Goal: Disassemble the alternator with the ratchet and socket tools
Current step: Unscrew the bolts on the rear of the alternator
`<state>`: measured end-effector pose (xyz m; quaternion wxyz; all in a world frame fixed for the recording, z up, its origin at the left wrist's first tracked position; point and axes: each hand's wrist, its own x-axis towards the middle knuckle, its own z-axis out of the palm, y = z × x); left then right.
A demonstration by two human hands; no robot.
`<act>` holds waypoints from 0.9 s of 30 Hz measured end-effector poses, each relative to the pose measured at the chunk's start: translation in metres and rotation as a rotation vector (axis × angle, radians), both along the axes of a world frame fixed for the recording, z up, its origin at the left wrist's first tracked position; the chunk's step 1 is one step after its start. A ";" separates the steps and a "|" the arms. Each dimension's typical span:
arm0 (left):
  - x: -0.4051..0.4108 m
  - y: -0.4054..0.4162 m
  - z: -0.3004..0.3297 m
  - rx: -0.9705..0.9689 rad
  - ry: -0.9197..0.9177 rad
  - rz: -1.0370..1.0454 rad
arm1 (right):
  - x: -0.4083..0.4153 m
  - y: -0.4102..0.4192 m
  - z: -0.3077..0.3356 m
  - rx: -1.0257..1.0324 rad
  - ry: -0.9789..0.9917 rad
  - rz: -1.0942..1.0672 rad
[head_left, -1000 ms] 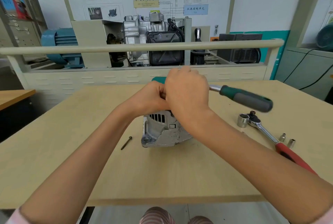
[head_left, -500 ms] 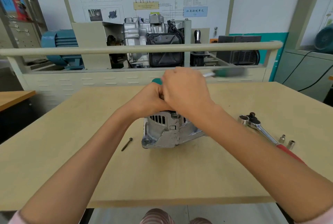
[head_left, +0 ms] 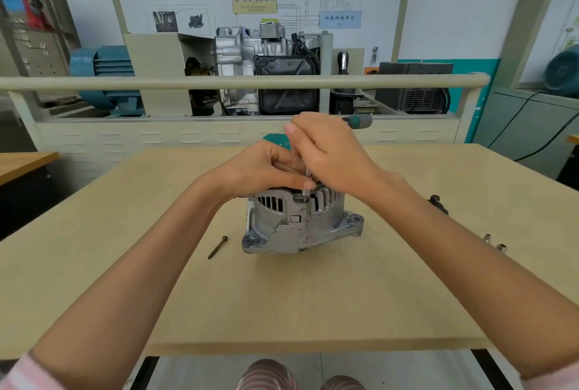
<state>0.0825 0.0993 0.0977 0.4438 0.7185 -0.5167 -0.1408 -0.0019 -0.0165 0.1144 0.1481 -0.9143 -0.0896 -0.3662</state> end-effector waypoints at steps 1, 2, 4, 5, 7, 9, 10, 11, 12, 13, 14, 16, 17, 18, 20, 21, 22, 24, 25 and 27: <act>0.001 -0.001 -0.001 -0.020 -0.009 0.014 | 0.001 0.003 -0.003 -0.095 -0.023 -0.117; 0.003 -0.002 -0.003 -0.035 -0.033 0.039 | 0.003 0.007 -0.007 -0.208 -0.045 -0.293; 0.004 -0.004 -0.005 -0.047 -0.083 0.083 | 0.006 0.015 -0.012 -0.310 -0.018 -0.608; 0.004 -0.004 -0.006 -0.044 -0.101 0.085 | 0.006 0.018 -0.013 -0.311 0.013 -0.674; 0.003 -0.002 -0.005 -0.031 -0.103 0.049 | 0.007 0.017 -0.011 -0.307 0.013 -0.681; 0.001 0.002 -0.002 -0.007 -0.080 -0.008 | 0.005 0.010 -0.008 -0.291 -0.031 -0.576; 0.000 0.003 0.000 0.003 -0.077 -0.029 | 0.004 0.005 -0.006 -0.278 -0.042 -0.496; -0.001 0.003 0.001 0.012 -0.078 -0.039 | 0.003 0.002 -0.005 -0.267 -0.034 -0.404; -0.002 0.003 0.002 0.017 -0.078 -0.044 | 0.003 0.001 -0.003 -0.263 -0.020 -0.307; -0.002 0.003 0.002 0.019 -0.075 -0.046 | 0.003 0.001 -0.002 -0.262 -0.015 -0.212; -0.001 0.004 0.002 0.016 -0.069 -0.043 | 0.004 0.002 -0.001 -0.267 -0.021 -0.129; -0.002 0.005 0.003 0.007 -0.046 -0.037 | 0.005 0.003 0.002 -0.272 -0.039 -0.034; -0.003 0.005 0.003 0.001 -0.036 -0.038 | 0.004 0.003 0.002 -0.249 -0.044 -0.013; -0.003 0.005 0.003 -0.010 -0.027 -0.042 | 0.003 0.001 0.002 -0.212 -0.037 -0.001; -0.003 0.004 0.002 -0.032 -0.011 -0.046 | 0.003 0.000 0.001 -0.154 -0.007 -0.039; -0.002 0.002 0.001 -0.042 -0.012 -0.037 | 0.002 0.001 -0.001 -0.171 0.007 -0.121; -0.001 0.000 -0.001 -0.053 -0.023 -0.022 | 0.003 0.004 -0.002 -0.209 0.017 -0.259; -0.001 -0.004 -0.003 -0.066 -0.060 0.015 | 0.005 0.014 -0.004 -0.298 0.035 -0.588; -0.001 -0.005 -0.004 -0.063 -0.083 0.025 | 0.007 0.019 -0.005 -0.327 0.048 -0.681; -0.001 -0.004 -0.005 -0.056 -0.125 0.043 | 0.010 0.025 -0.005 -0.357 0.045 -0.702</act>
